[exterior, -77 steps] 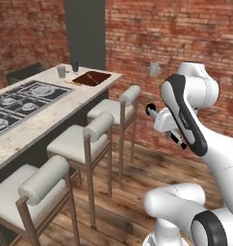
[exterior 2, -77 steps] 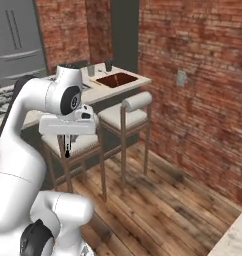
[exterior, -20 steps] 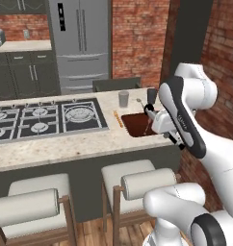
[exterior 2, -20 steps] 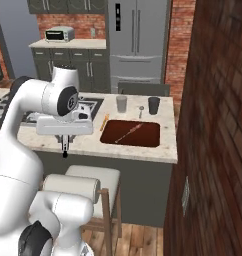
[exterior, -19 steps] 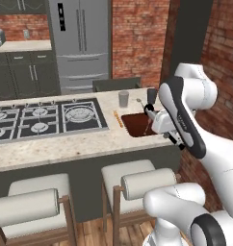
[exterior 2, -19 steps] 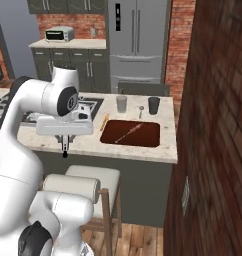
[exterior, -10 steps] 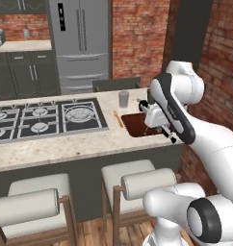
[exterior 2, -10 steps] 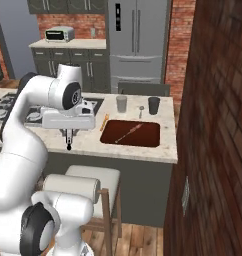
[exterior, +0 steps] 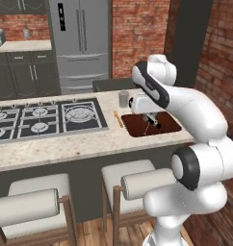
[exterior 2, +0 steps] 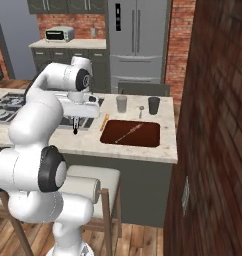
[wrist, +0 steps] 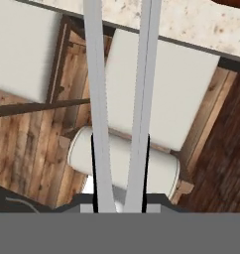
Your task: Take the tongs from the drawer on the left and place them on the dining counter next to the tray containing the kebab skewer.
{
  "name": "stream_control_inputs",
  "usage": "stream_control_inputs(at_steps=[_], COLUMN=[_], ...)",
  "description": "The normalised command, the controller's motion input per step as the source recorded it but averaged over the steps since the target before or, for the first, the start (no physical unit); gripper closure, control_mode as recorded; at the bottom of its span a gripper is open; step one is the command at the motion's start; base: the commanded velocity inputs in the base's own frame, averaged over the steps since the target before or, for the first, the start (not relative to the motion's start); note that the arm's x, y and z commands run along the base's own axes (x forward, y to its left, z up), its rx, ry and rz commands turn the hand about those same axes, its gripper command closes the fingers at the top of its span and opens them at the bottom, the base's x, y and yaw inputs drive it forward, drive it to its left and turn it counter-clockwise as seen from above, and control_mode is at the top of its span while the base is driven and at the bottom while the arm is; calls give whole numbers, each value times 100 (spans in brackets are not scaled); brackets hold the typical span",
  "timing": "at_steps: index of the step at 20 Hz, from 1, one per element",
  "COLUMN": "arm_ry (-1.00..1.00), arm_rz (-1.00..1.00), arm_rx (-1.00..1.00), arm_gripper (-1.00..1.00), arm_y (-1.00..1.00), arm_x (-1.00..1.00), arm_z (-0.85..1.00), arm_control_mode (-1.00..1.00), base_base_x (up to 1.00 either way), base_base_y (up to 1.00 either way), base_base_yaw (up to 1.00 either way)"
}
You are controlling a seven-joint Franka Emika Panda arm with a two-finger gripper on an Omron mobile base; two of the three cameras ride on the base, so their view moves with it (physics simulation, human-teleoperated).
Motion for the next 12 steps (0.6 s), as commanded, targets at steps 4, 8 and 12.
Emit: stream_control_inputs(at_steps=[4,8,12], arm_ry=[18,13,2], arm_rz=[-18,-16,-12], arm_rx=[0,0,-1], arm_gripper=[100,100,100], arm_y=[32,15,0], arm_x=[72,49,52], arm_z=[-40,-77,-65], arm_control_mode=[-100,-100,-100], base_base_x=[0,0,0], base_base_y=[0,0,0], base_base_yaw=[0,0,0])
